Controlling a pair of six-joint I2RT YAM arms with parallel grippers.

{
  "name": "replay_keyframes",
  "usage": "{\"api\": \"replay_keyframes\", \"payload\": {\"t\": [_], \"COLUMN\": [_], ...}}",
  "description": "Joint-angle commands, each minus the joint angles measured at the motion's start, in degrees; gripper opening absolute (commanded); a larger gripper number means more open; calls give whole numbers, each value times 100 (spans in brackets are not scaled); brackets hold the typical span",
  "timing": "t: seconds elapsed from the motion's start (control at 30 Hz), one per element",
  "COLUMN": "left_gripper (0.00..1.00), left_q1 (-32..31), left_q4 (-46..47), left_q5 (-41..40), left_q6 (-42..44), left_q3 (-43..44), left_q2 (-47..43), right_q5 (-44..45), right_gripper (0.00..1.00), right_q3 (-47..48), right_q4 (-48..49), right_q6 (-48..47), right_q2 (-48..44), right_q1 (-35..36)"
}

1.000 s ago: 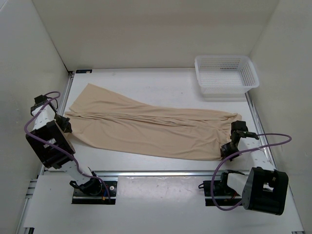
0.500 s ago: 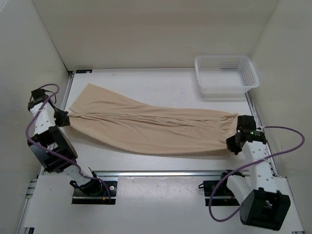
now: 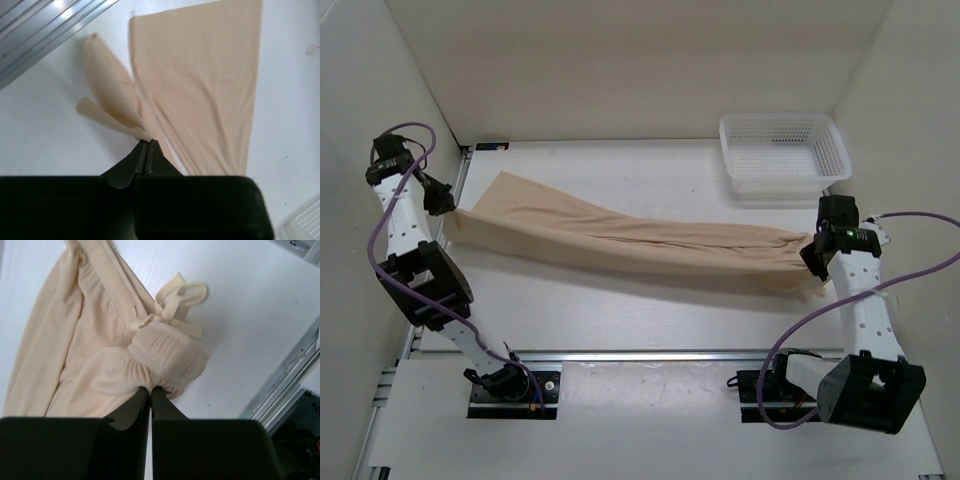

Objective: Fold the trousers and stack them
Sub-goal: Fold the trousers

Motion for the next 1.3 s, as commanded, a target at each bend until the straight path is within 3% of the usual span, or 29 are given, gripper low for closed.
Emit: {"api": "replay_keyframes", "payload": {"t": [0.0, 0.2, 0.97, 1.03, 1.1, 1.13, 1.17, 1.2, 1.27], "left_gripper": [11, 11, 11, 14, 37, 56, 65, 66, 79], "left_q1": [-301, -566, -1268, -1348, -1471, -1471, -1471, -1471, -1471], "left_q4": [-20, -301, -407, -407, -406, -407, -407, -407, -354], "left_q5": [-173, -490, -394, -280, 0, 63, 64, 64, -59], "left_q6": [165, 166, 60, 60, 60, 60, 60, 113, 236], "left_q3": [833, 1802, 4790, 5352, 5860, 5864, 5864, 5620, 5373], "left_q2": [281, 1134, 3524, 3962, 4193, 4194, 4089, 3966, 3494], "right_q5": [587, 789, 1009, 1070, 922, 843, 790, 737, 737], "right_gripper": [0, 0, 1, 9, 25, 59, 75, 79, 80], "right_q3": [500, 1133, 2496, 2610, 2689, 2690, 2690, 2690, 2497], "right_q4": [240, 521, 917, 1109, 1111, 1215, 1268, 1269, 1208], "right_q6": [-215, -382, -435, -435, -522, -610, -889, -979, -1120], "right_q2": [424, 1198, 3526, 3676, 3791, 3739, 3599, 3520, 3222], "right_q1": [-18, -18, -18, -70, -140, -141, -141, -141, -193]}}
